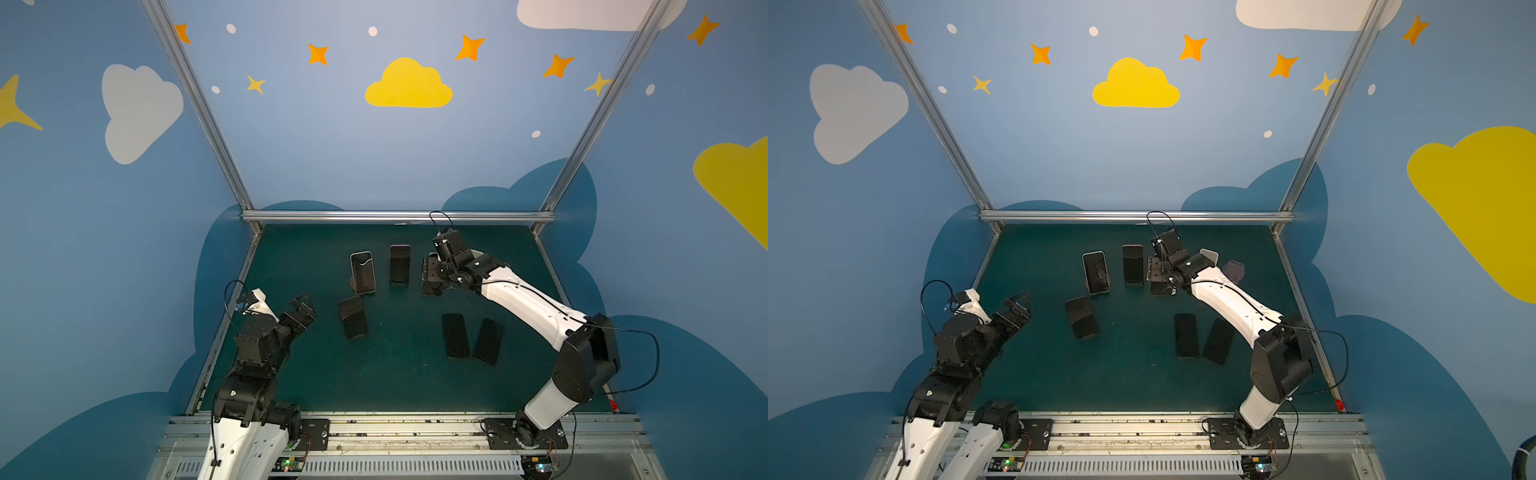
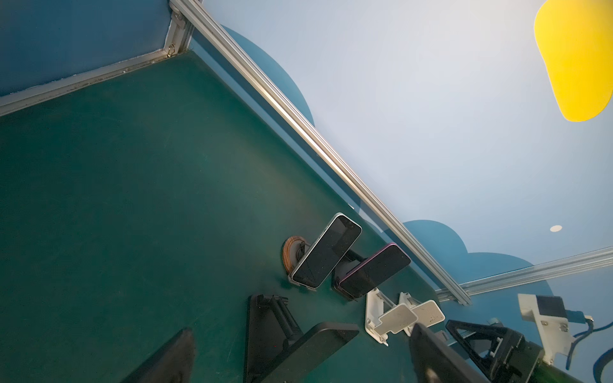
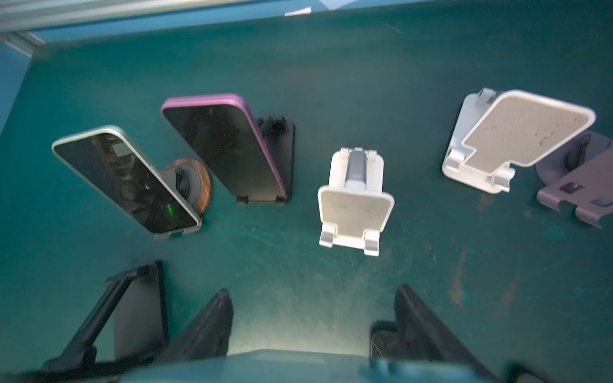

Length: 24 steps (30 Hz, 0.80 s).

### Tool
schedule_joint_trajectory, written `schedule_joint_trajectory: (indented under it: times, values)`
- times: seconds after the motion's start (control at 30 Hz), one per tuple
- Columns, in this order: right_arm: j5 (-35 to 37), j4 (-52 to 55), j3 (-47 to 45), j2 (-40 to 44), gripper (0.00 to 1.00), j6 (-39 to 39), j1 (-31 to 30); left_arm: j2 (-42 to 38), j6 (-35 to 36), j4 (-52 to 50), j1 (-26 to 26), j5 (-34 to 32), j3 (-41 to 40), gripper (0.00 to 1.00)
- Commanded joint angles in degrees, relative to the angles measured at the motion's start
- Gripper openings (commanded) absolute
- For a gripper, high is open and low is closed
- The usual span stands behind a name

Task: Remove the phone from the phone stand
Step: Remove the phone from the phone stand, then place the phone at the center of the table.

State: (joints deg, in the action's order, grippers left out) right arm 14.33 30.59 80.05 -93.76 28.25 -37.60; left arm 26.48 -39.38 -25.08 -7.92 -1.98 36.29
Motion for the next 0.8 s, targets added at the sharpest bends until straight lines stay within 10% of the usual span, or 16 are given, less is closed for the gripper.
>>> schedule_joint_trajectory:
  times: [0.0,0.77]
  values:
    - [-0.17,2.23,-2.02,3.9,0.71,0.58,-1.7,0.15,1.01,0.22,-0.34,0.3,0.01,1.0]
    - [-5.63,15.76,-4.88,4.12,0.71,5.75,-11.02,-0.55,0.53,0.47,-0.3,0.22,-0.26,1.0]
